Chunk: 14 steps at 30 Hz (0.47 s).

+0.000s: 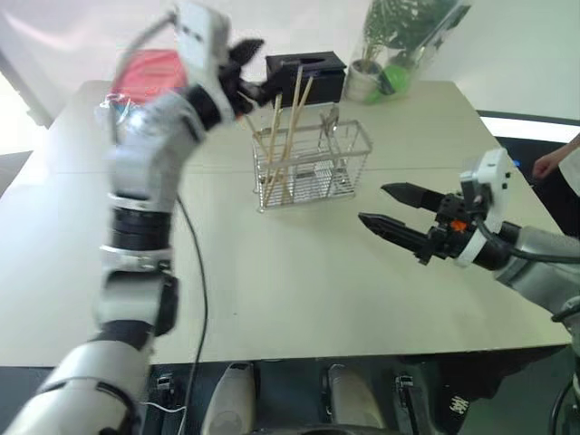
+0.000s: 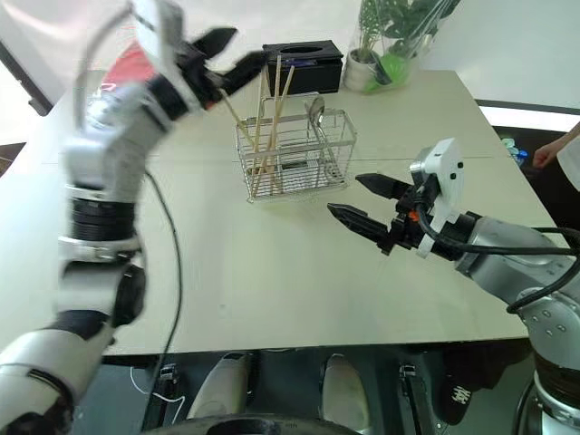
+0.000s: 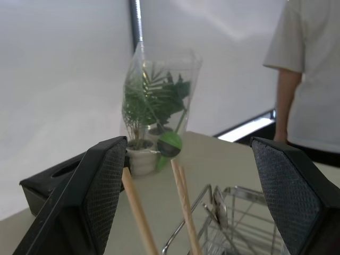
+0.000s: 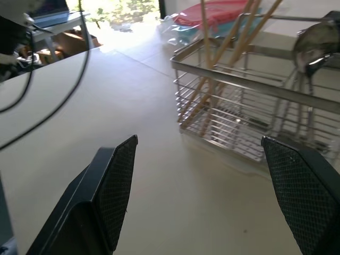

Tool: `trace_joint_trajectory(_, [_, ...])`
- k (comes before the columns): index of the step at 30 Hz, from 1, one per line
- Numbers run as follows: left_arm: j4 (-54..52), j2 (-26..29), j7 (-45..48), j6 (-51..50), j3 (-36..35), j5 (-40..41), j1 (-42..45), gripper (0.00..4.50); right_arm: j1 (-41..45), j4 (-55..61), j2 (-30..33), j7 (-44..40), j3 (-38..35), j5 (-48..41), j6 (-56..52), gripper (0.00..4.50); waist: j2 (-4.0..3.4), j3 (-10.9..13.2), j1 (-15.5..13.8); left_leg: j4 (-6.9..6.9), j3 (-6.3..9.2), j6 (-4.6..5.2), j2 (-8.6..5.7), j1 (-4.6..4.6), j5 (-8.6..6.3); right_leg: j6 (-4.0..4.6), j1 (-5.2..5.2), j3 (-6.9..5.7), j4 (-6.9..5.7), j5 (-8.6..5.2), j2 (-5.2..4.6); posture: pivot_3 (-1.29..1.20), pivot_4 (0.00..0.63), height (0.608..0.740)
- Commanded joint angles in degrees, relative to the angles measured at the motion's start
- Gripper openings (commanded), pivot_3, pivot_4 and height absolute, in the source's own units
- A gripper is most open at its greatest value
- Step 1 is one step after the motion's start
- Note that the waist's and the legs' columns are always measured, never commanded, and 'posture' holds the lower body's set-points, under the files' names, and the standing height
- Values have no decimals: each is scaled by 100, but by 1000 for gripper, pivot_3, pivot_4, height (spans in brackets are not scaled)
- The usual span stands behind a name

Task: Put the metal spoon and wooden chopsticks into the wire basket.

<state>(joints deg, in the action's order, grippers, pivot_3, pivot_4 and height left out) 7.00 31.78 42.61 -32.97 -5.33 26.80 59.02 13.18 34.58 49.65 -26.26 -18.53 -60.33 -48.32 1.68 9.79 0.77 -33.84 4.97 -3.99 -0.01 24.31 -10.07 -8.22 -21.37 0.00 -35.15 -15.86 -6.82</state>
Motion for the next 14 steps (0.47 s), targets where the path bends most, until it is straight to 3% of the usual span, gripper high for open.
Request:
trace_joint_trajectory(1, [-531, 994, 1277, -68, 86, 109, -321, 3844, 200, -318, 144, -159, -121, 470, 286, 3856, -5, 1, -2, 0, 0, 0, 0, 0, 0, 2, 0, 0, 1, -1, 0, 0, 150, 710])
trace_joint_trajectory(3, [-769, 1667, 1869, -27, 110, 30, -757, 3844, 242, -582, 192, -265, -97, 762, 401, 3856, -8, 1, 1, 0, -1, 0, 0, -1, 0, 6, 1, 1, 3, -3, 0, 0, 150, 710])
trace_joint_trajectory(6, [-1049, 2131, 2090, -108, 12, 58, -1272, 3844, 262, -813, 221, -462, -39, 1084, 547, 3856, -7, 3, -34, -1, 0, -1, 2, 2, 0, 11, 0, 1, 4, -4, -1, 0, 150, 710])
trace_joint_trajectory(14, [-1602, 2209, 1689, -43, -215, -74, -2100, 3844, 394, -1036, 42, -717, 154, 1421, 596, 3856, -8, 5, -114, -3, -5, -1, 4, 9, -1, 16, -4, 2, 14, -4, -5, 0, 150, 710])
